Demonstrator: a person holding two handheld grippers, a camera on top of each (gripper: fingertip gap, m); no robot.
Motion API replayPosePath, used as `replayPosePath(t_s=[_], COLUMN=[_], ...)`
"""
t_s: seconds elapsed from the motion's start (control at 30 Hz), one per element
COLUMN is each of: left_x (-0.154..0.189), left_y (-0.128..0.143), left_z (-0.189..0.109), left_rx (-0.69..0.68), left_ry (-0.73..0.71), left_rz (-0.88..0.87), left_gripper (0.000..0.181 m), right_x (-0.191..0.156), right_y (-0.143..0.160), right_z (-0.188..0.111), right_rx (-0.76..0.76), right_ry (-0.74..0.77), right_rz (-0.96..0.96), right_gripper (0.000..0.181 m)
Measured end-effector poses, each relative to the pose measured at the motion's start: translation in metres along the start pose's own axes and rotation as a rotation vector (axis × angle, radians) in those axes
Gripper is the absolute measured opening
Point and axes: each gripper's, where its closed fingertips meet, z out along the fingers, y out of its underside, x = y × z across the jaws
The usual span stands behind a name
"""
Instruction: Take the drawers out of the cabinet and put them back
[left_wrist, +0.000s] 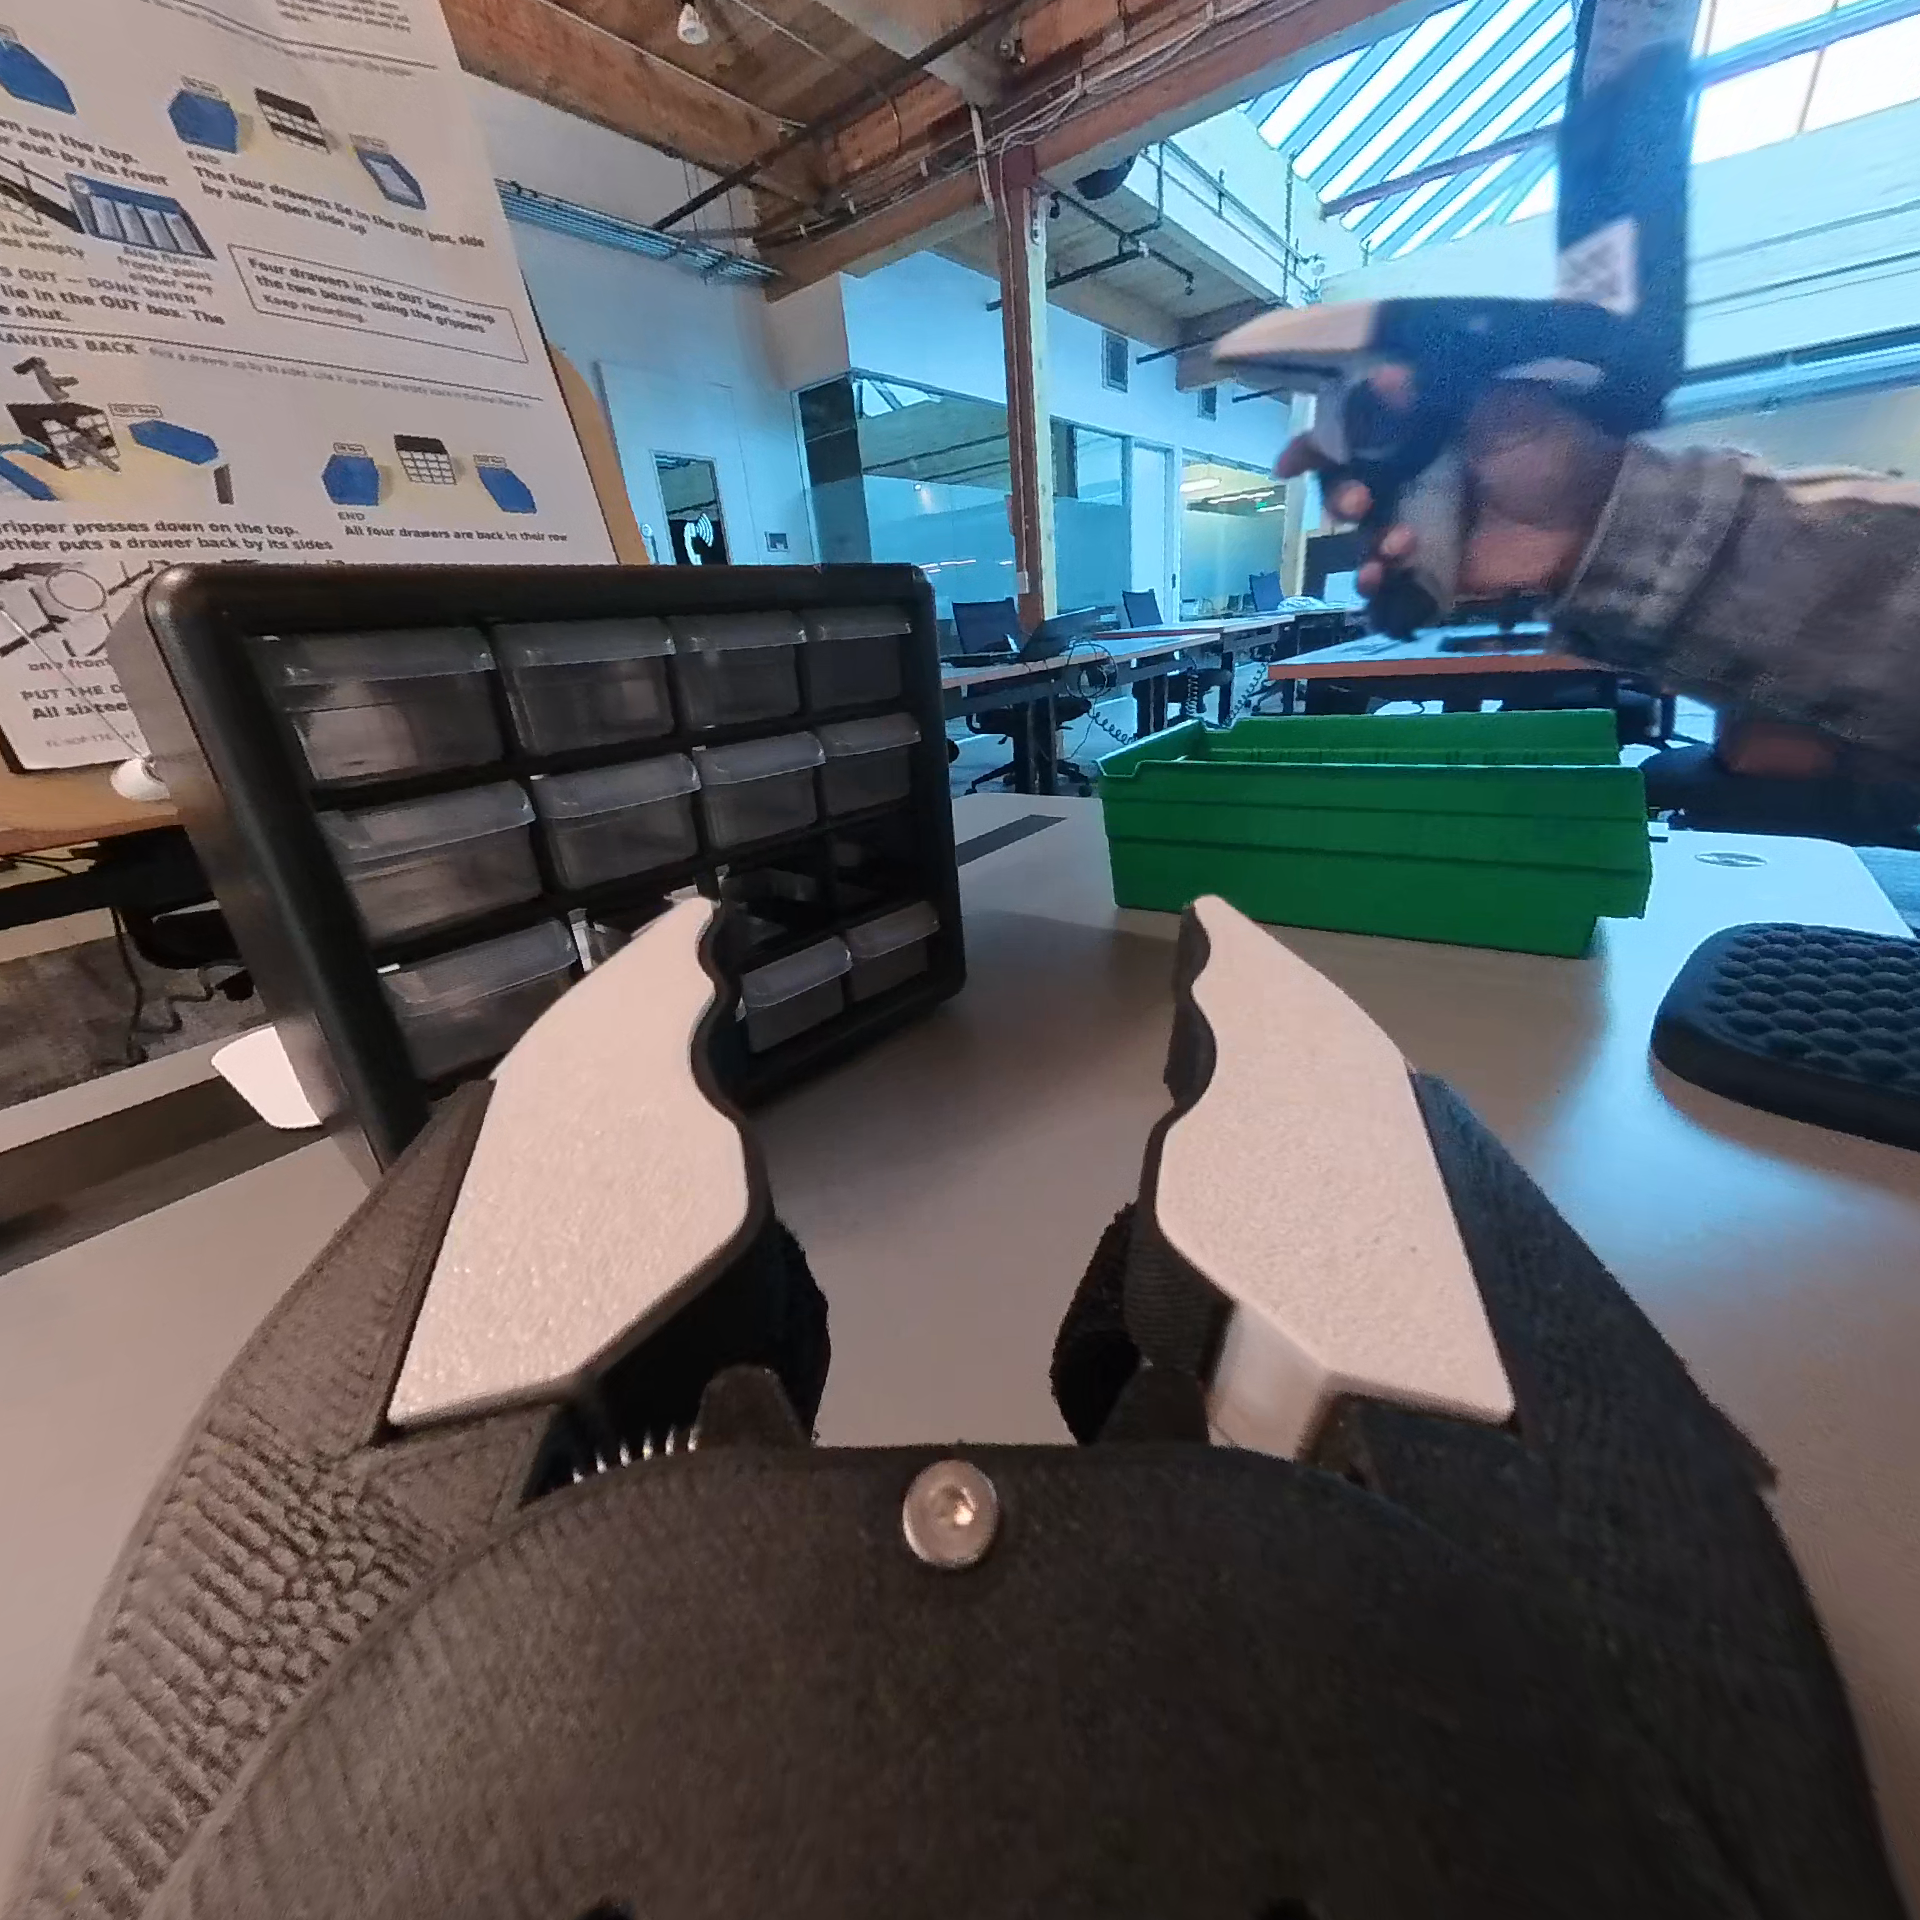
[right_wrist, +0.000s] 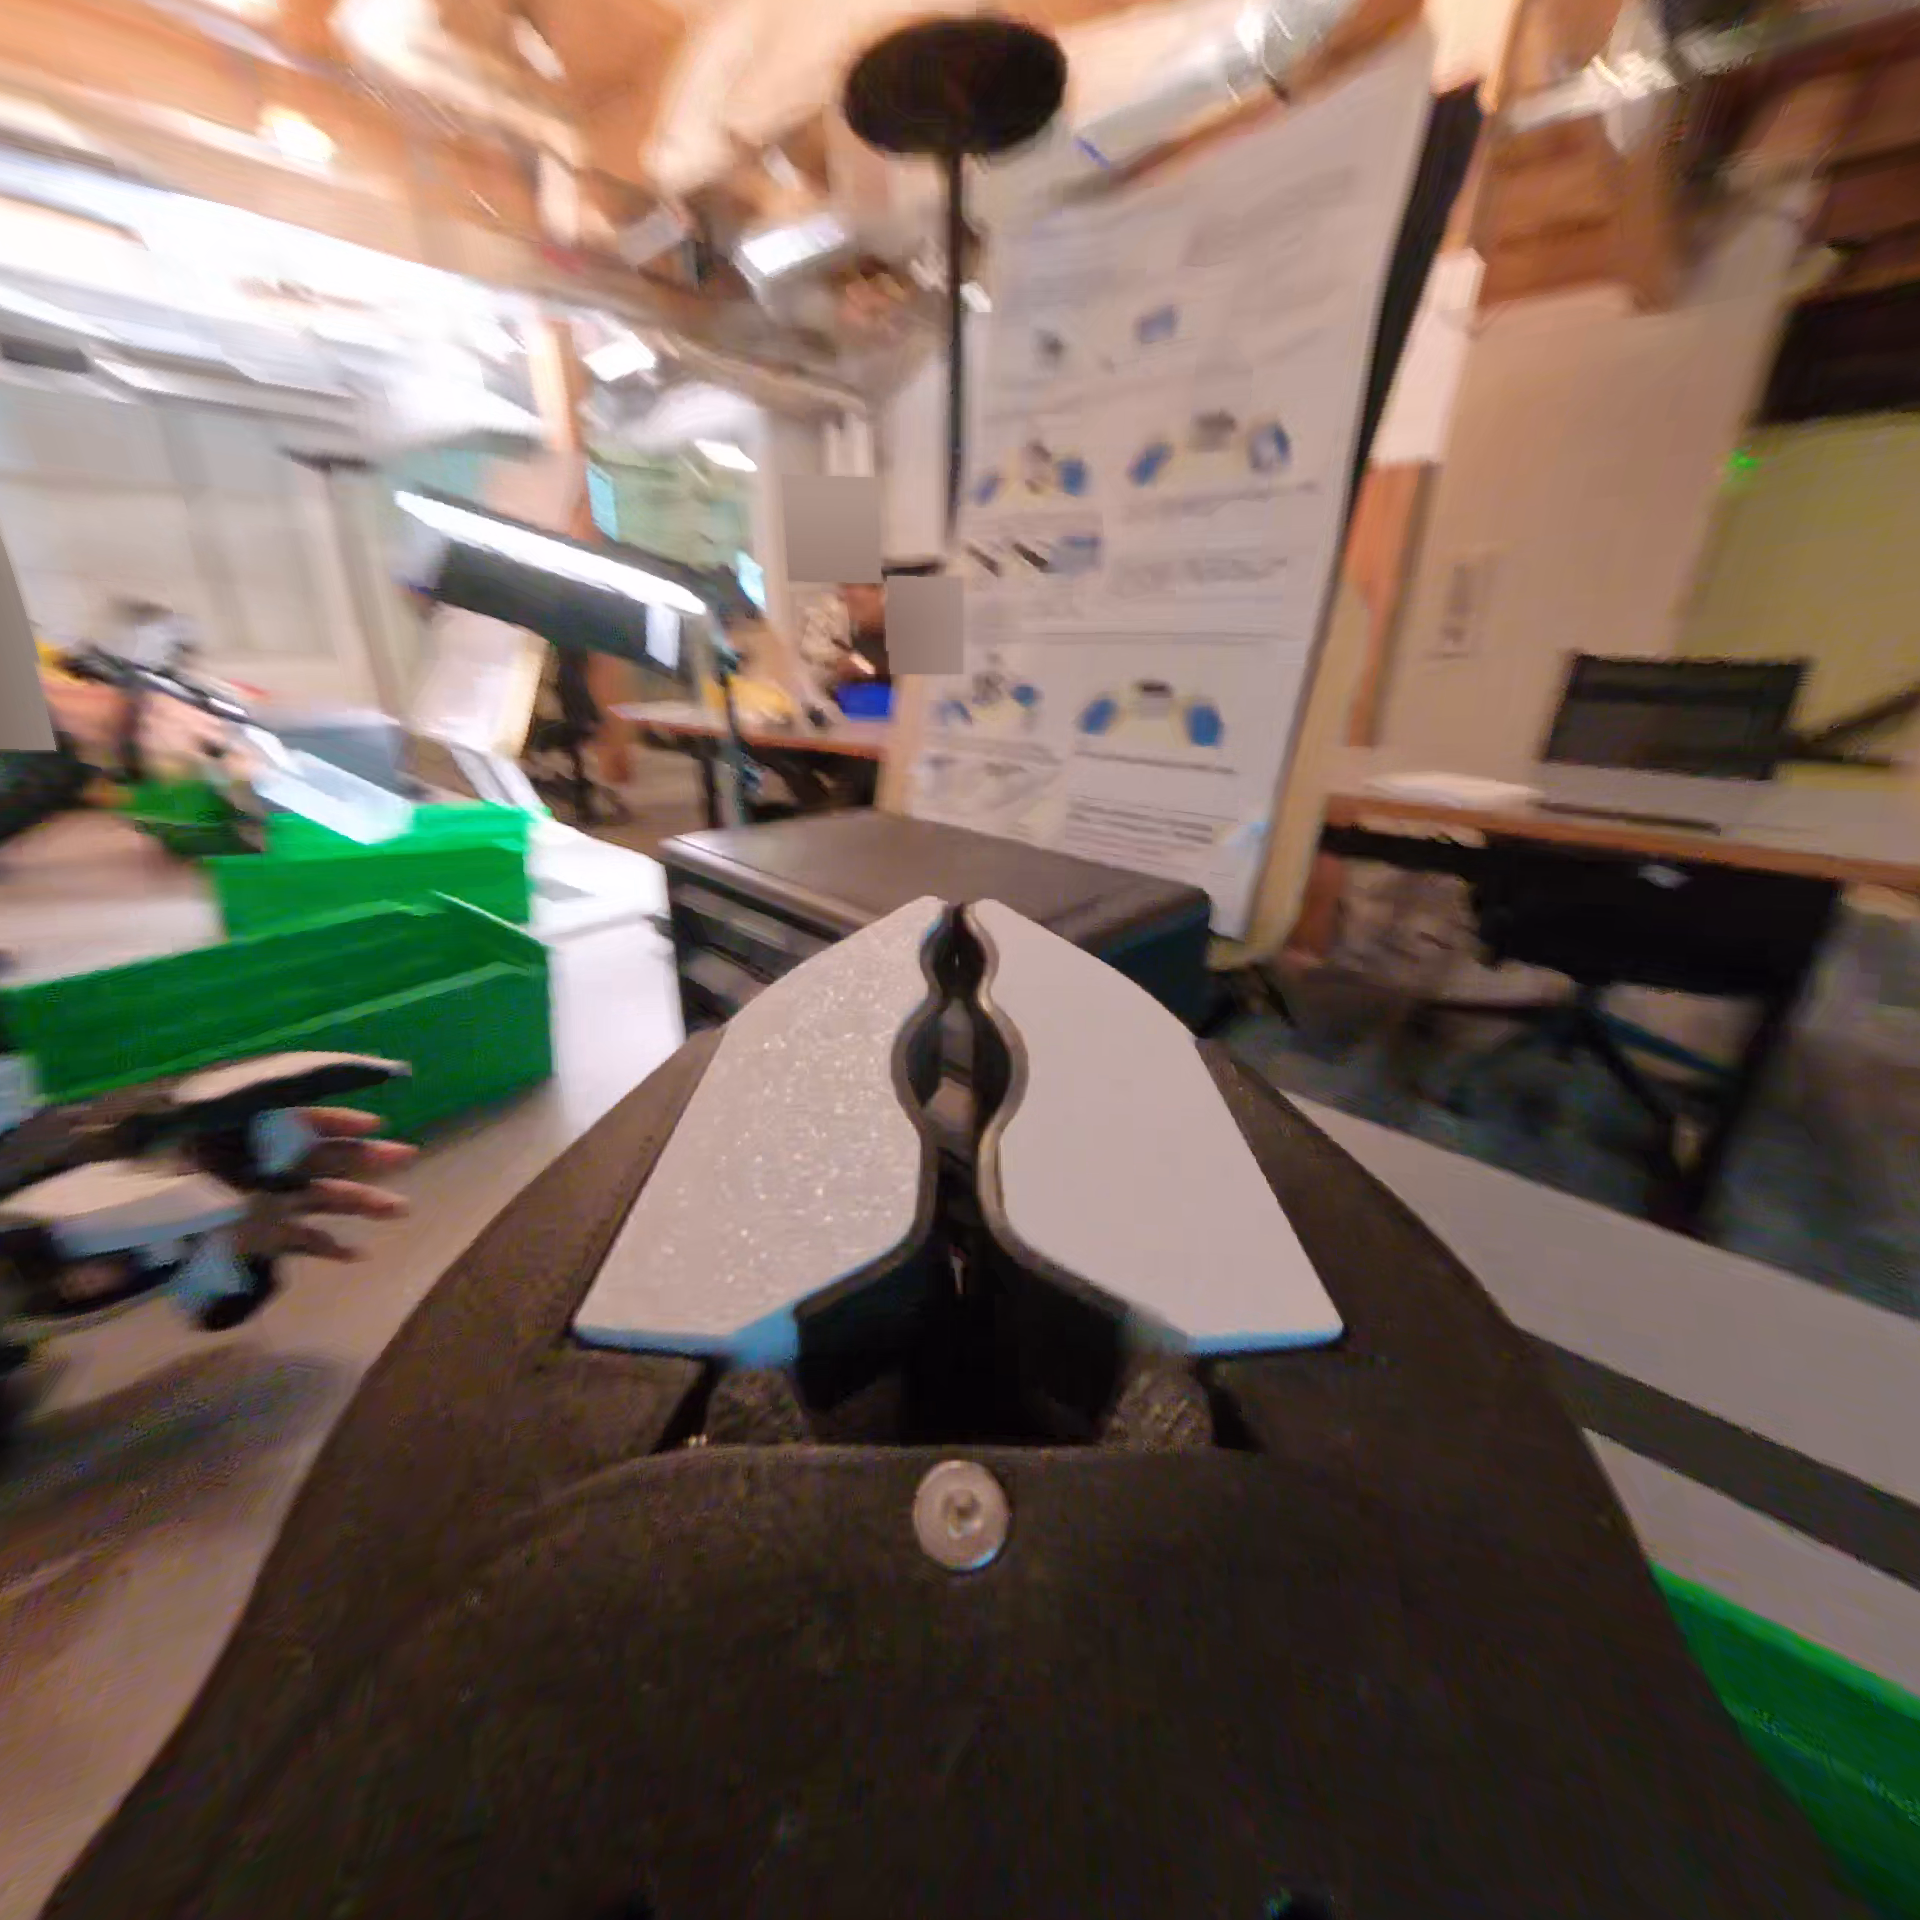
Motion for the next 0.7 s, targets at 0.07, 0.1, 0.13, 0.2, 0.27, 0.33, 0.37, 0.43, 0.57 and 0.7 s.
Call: replayPosePath(t_s=[0.07,0.1,0.13,0.2,0.27,0.33,0.37,0.43,0.57,0.7], left_x=[0.002,0.002,0.003,0.005,0.007,0.010,0.011,0.012,0.014,0.011], left_y=[0.003,0.005,0.008,0.012,0.014,0.015,0.015,0.017,0.018,0.022], left_z=[0.000,0.001,0.001,0.002,0.002,0.002,0.003,0.002,0.003,0.004], left_rx=[-0.010,-0.018,-0.028,-0.048,-0.060,-0.066,-0.069,-0.078,-0.090,-0.128], left_ry=[0.009,0.013,0.016,0.022,0.032,0.046,0.054,0.060,0.066,0.051], left_rz=[-0.004,-0.006,-0.002,0.023,0.041,0.043,0.043,0.050,0.075,0.103], left_gripper=[0.080,0.080,0.080,0.080,0.080,0.080,0.080,0.080,0.080,0.077], right_x=[0.002,0.001,0.000,-0.004,0.001,0.007,0.008,0.008,0.008,0.008], right_y=[0.022,0.033,0.042,0.059,0.074,0.088,0.094,0.102,0.103,0.104], right_z=[0.037,0.055,0.073,0.106,0.132,0.151,0.158,0.167,0.167,0.167], right_rx=[-0.159,-0.234,-0.297,-0.411,-0.519,-0.605,-0.645,-0.705,-0.818,-0.914], right_ry=[0.011,0.002,-0.014,-0.045,-0.021,0.006,0.006,-0.013,-0.019,0.009], right_rz=[-0.009,0.022,0.050,0.058,-0.008,-0.063,-0.052,-0.010,0.000,-0.020], right_gripper=[0.000,0.000,0.000,0.000,0.000,0.000,0.000,0.001,0.001,0.001])
